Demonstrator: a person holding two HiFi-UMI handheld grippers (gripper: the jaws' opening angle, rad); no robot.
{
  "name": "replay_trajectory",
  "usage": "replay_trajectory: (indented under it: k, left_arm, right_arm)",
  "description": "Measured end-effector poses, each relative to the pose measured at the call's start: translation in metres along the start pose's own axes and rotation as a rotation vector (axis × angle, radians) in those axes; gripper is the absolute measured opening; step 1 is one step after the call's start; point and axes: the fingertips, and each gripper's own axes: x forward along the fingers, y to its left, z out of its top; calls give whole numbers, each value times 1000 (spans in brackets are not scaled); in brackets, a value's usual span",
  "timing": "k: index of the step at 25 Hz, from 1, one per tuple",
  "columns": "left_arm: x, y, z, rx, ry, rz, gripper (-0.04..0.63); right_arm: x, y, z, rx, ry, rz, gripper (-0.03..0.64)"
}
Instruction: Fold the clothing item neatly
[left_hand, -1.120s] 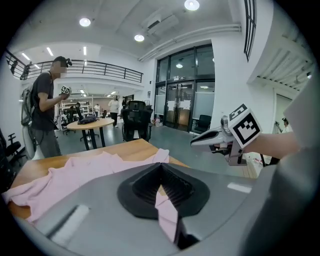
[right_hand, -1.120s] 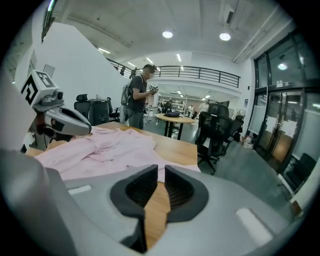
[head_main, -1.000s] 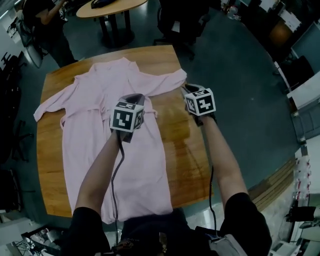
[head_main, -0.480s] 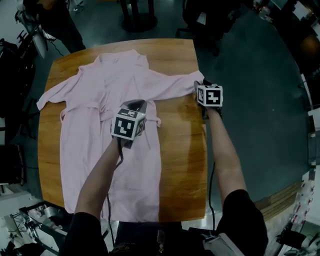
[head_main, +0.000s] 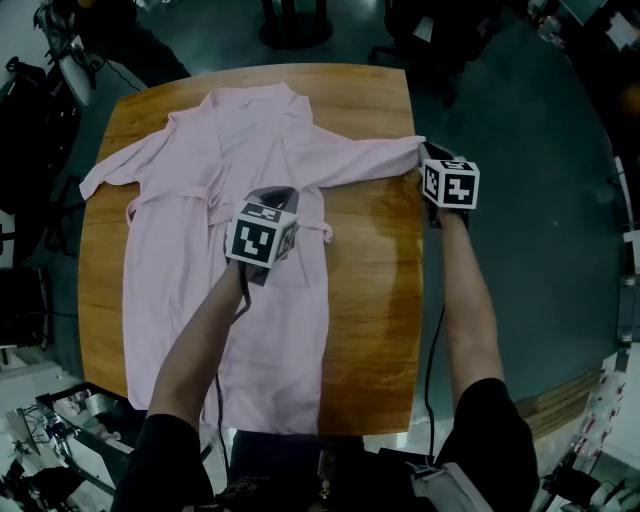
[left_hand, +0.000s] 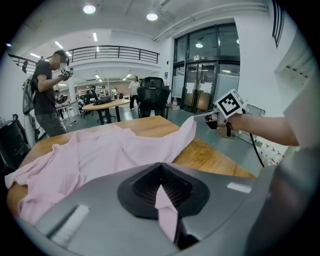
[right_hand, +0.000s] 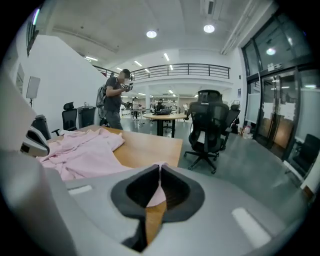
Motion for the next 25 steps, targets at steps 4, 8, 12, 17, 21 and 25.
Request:
replay_trajectory:
  k: [4,8,12,17,21,25]
  left_arm:
    - [-26,10,4,5,-23,24,8]
    - [-49,13,9,10,-51,17,8]
    - [-58,4,12,26,-57,-6,8]
    - [-62,-10,14,39,-56,-4,8]
    - [-67,-13,12,45,-49,7,8]
    - [-79,-5,15,46,-60,18,8]
  right_arm:
    - [-40,-9,32,-23,-53,-67,17]
    - [-86,-16,53,-26,-84,-151,17]
    - [-126,-43,54,-18,-88,-240,17]
    - [-149,-78,47,5,-85,-289,17]
    - [-146,-71,47,9,-100,-267,17]
    - [-144,-49,64,-7,-141,-237,17]
